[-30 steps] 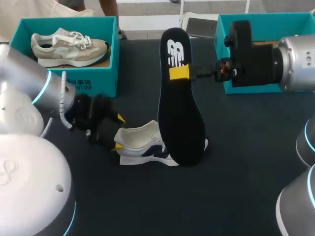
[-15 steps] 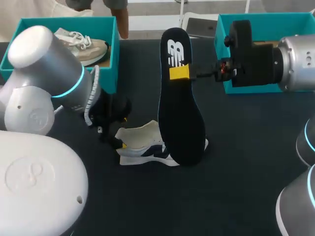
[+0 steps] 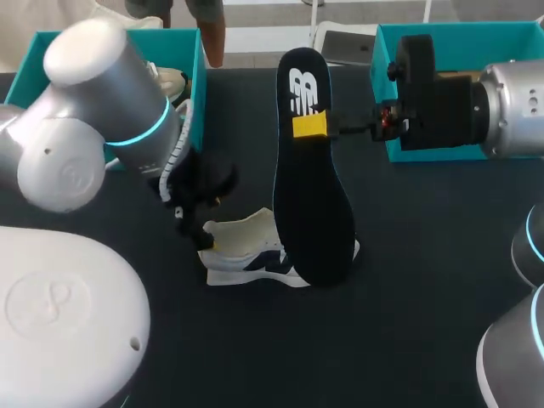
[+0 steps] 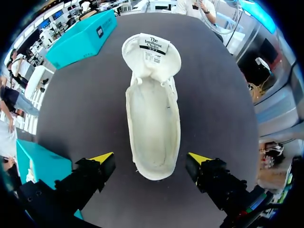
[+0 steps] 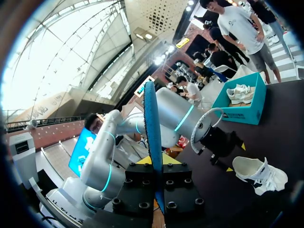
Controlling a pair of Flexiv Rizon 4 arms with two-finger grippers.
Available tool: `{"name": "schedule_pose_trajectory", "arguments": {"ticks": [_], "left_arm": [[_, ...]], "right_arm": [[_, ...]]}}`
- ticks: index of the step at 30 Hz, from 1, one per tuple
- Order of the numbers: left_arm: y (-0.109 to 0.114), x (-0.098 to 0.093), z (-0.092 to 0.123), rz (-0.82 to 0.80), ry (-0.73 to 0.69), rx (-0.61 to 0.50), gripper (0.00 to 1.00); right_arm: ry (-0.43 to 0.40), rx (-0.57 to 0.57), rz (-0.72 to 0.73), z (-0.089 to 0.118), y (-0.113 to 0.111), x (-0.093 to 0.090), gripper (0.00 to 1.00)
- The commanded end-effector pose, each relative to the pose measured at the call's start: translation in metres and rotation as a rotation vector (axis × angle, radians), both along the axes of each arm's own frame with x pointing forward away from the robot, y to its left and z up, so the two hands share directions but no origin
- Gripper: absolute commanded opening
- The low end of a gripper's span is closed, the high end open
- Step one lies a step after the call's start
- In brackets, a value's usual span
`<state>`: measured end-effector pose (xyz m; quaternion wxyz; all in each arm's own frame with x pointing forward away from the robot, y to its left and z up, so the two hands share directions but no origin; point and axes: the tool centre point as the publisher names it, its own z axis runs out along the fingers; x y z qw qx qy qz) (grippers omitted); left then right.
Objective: Take the shoe out of the shoebox, open the shoe tongue, remove and reinsert the insole, then place the shoe into the shoebox
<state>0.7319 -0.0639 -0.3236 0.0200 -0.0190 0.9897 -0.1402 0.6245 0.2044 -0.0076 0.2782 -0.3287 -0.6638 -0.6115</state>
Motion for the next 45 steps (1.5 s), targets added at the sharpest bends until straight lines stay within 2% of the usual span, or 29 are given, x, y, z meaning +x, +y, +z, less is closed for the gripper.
{"name": "schedule_pose_trajectory", "arguments": {"ticks": [1,6,14,19,26,30,33,40,42,44,45], "left_arm": [[-0.004,0.002,0.004,0.018,0.016,0.023,1.00],[-0.009,0.006,0.006,0.033,0.034,0.109,1.00],[-0.038,0.017,0.001,-0.002,0.025,0.099,1.00],[-0.064,0.027,-0.011,-0.020,0.020,0.082,1.00],[-0.090,0.031,-0.038,-0.030,0.033,0.099,1.00],[-0.095,0.032,-0.048,-0.018,0.034,0.081,1.00],[-0.097,0.033,-0.053,-0.007,0.040,0.076,0.95],[-0.094,0.038,-0.055,-0.014,0.054,0.085,0.97],[-0.094,0.039,-0.058,-0.019,0.057,0.093,0.89],[-0.092,0.040,-0.061,-0.020,0.062,0.095,0.75],[-0.092,0.041,-0.061,-0.020,0.065,0.095,0.49]], "right_arm": [[0.001,-0.003,-0.003,-0.001,0.003,0.000,0.00],[0.001,-0.003,-0.003,-0.001,0.003,0.000,0.00],[0.001,-0.003,-0.003,-0.001,0.003,0.000,0.00],[0.001,-0.003,-0.003,-0.001,0.003,0.000,0.00],[0.001,-0.003,-0.003,-0.001,0.003,0.000,0.00],[0.001,-0.003,-0.003,-0.001,0.003,0.000,0.00],[0.001,-0.003,-0.003,-0.001,0.003,0.000,0.00],[0.001,-0.003,-0.003,-0.001,0.003,0.000,0.00],[0.001,-0.003,-0.003,-0.001,0.003,0.000,0.00],[0.001,-0.003,-0.003,-0.001,0.003,0.000,0.00],[0.001,-0.003,-0.003,-0.001,0.003,0.000,0.00]]}}
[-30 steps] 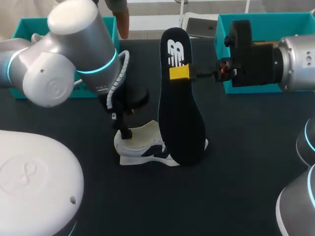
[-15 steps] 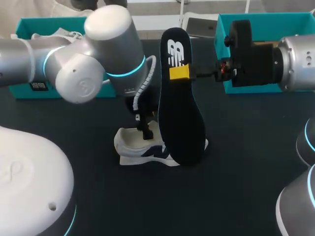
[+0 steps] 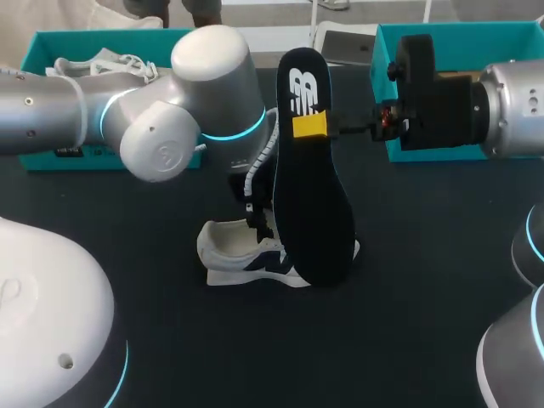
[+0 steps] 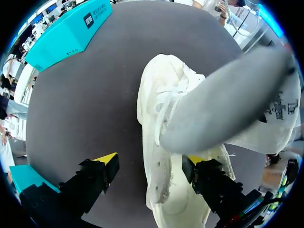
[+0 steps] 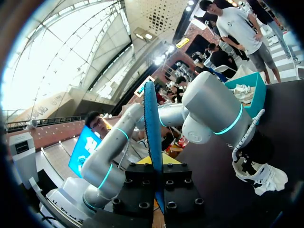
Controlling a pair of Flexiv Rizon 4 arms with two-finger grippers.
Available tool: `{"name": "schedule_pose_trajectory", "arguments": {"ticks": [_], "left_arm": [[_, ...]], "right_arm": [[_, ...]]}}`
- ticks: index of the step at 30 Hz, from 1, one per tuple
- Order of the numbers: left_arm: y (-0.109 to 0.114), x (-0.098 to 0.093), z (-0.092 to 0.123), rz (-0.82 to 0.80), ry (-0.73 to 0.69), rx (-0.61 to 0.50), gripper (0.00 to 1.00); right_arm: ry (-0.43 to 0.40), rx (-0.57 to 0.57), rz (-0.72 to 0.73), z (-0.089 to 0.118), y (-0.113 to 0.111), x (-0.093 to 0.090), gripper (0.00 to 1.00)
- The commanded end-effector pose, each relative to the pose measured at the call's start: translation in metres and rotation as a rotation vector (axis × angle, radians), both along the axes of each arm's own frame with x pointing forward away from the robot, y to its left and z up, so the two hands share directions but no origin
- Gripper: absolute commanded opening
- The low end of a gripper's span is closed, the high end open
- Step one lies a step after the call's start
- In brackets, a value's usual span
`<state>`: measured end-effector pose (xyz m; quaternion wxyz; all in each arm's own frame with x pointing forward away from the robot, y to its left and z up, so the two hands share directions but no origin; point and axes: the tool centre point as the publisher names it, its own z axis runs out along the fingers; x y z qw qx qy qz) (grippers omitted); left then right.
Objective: Take the shoe out of the shoebox, open the shoe tongue, remove and reinsert the insole, then place the shoe into the shoebox
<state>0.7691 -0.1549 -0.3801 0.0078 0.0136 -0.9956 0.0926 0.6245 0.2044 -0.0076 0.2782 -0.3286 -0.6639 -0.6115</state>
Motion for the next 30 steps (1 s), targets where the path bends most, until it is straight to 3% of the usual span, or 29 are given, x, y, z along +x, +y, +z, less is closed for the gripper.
{"name": "schedule_pose_trajectory", "arguments": {"ticks": [1,7,12,16,22,28,30], "left_arm": [[0.000,0.003,-0.005,-0.002,0.012,0.000,0.43],[0.002,0.004,-0.007,-0.008,0.026,0.007,0.00],[-0.001,0.003,-0.009,-0.024,0.051,0.010,0.00],[-0.003,0.001,-0.006,-0.143,0.128,0.015,0.00],[-0.002,0.004,0.007,-0.456,0.358,0.103,0.00],[0.000,0.007,0.025,-0.902,0.562,0.240,0.00],[0.002,0.007,0.031,-1.076,0.621,0.232,0.00]], "right_arm": [[0.001,-0.002,-0.003,-0.001,0.003,0.000,0.00],[0.001,-0.002,-0.003,-0.001,0.003,0.000,0.00],[0.001,-0.002,-0.003,-0.001,0.003,0.000,0.00],[0.001,-0.002,-0.003,-0.001,0.003,0.000,0.00],[0.001,-0.002,-0.003,-0.001,0.003,0.000,0.00],[0.001,-0.002,-0.003,-0.001,0.003,0.000,0.00],[0.001,-0.002,-0.003,-0.001,0.003,0.000,0.00]]}}
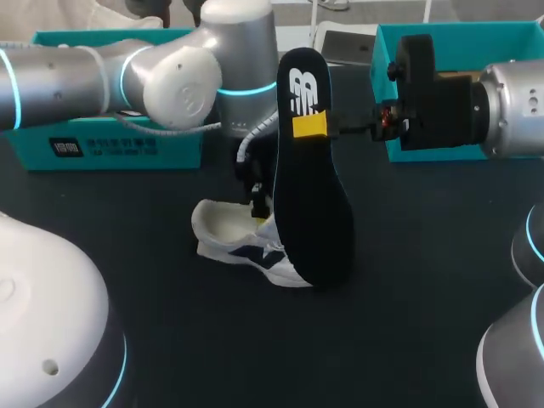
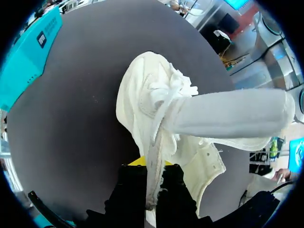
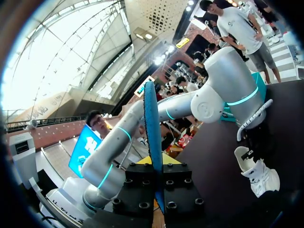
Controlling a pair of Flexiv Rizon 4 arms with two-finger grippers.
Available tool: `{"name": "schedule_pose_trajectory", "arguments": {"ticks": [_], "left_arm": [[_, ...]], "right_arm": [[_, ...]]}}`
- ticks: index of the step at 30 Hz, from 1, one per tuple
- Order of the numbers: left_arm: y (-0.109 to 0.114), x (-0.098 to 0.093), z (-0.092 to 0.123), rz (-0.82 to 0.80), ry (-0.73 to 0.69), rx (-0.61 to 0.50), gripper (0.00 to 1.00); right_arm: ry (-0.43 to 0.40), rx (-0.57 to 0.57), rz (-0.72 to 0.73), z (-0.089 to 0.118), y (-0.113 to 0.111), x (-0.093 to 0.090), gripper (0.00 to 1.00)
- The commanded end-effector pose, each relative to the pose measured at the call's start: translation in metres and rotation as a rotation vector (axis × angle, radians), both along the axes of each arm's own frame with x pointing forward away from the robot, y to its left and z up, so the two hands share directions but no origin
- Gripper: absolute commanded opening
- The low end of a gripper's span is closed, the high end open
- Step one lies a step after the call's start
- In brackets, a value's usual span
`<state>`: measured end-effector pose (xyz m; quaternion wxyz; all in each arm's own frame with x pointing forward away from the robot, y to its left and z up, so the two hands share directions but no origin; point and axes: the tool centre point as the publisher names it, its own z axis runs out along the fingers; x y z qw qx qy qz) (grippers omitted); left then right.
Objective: Take the shoe out of the shoebox, open the shoe tongue, remove and reinsert the insole, then place the shoe into the shoebox
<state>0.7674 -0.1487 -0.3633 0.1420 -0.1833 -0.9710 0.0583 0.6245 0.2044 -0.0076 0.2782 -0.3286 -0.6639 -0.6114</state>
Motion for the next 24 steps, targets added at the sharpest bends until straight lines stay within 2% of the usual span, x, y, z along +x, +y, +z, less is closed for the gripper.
{"name": "schedule_pose_trajectory", "arguments": {"ticks": [1,2,18,19,20,24], "left_arm": [[-0.004,0.010,0.018,-0.761,0.419,0.153,0.00],[-0.003,0.011,0.021,-0.820,0.426,0.149,0.00],[-0.004,0.011,0.024,-0.804,0.407,0.127,0.00],[-0.006,0.007,0.021,-0.882,0.393,0.143,0.00],[-0.006,0.006,0.021,-0.900,0.379,0.123,0.00],[-0.016,0.006,0.018,-1.019,0.314,0.182,0.00]], "right_arm": [[0.001,-0.002,-0.003,-0.001,0.003,0.000,0.00],[0.001,-0.002,-0.003,-0.001,0.003,0.000,0.00],[0.001,-0.002,-0.003,-0.001,0.003,0.000,0.00],[0.001,-0.002,-0.003,-0.001,0.003,0.000,0.00],[0.001,-0.002,-0.003,-0.001,0.003,0.000,0.00],[0.001,-0.002,-0.003,-0.001,0.003,0.000,0.00]]}}
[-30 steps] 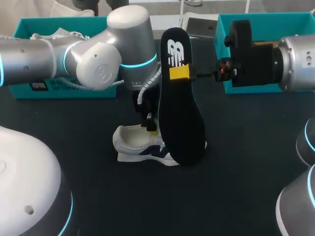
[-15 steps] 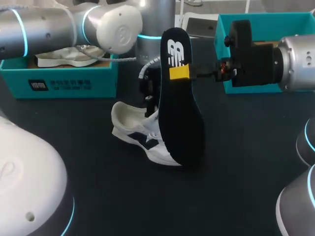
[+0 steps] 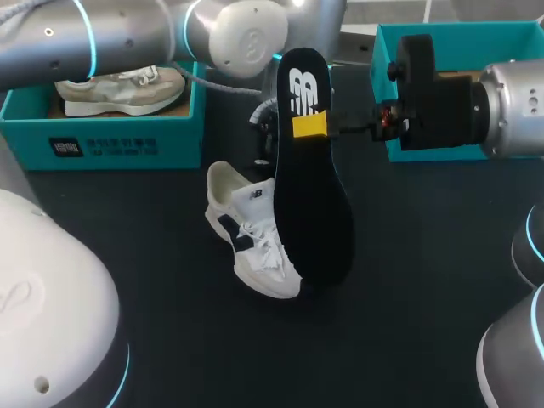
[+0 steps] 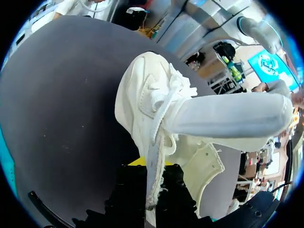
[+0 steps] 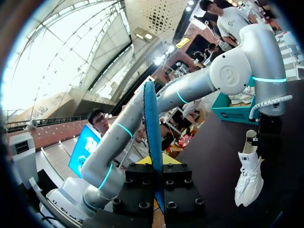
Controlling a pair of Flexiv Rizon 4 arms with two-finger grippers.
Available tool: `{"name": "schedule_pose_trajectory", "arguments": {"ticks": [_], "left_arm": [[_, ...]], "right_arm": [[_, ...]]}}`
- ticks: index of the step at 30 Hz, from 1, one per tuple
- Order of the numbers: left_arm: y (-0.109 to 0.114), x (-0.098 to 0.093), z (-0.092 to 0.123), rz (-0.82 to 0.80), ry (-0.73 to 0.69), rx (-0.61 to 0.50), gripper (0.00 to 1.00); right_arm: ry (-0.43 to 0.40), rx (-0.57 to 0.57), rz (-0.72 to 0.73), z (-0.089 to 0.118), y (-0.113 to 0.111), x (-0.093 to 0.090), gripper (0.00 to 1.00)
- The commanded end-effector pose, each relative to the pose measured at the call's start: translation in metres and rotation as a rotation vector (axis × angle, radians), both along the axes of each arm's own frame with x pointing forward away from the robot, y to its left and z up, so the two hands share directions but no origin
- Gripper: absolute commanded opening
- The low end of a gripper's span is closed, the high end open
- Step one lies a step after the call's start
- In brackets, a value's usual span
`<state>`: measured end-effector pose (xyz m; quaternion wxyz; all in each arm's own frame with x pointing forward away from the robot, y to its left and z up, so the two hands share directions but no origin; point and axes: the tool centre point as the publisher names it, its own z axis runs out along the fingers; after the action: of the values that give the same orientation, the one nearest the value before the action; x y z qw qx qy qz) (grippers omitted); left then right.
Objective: Take the shoe out of the shoebox, open the shoe tongue, remove and reinsert the insole, then place the shoe into the shoebox
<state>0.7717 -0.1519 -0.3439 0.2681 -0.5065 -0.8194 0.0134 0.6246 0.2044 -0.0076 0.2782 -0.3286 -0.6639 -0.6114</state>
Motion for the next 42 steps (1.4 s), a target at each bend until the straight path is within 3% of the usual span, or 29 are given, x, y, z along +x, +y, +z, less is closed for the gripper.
{"name": "schedule_pose_trajectory", "arguments": {"ticks": [1,6,15,34,42], "left_arm": [[-0.014,0.002,-0.002,-0.322,0.009,0.128,0.00],[-0.029,0.005,-0.004,-0.394,-0.108,0.092,0.00],[-0.058,0.004,-0.016,-0.434,-0.160,0.074,0.00],[-0.071,-0.002,-0.035,-0.360,-0.235,0.064,0.00],[-0.074,-0.005,-0.047,-0.341,-0.177,0.067,0.00]], "right_arm": [[0.001,-0.002,-0.003,-0.001,0.003,0.000,0.00],[0.001,-0.002,-0.003,-0.001,0.003,0.000,0.00],[0.001,-0.002,-0.003,-0.001,0.003,0.000,0.00],[0.001,-0.002,-0.003,-0.001,0.003,0.000,0.00],[0.001,-0.002,-0.003,-0.001,0.003,0.000,0.00]]}}
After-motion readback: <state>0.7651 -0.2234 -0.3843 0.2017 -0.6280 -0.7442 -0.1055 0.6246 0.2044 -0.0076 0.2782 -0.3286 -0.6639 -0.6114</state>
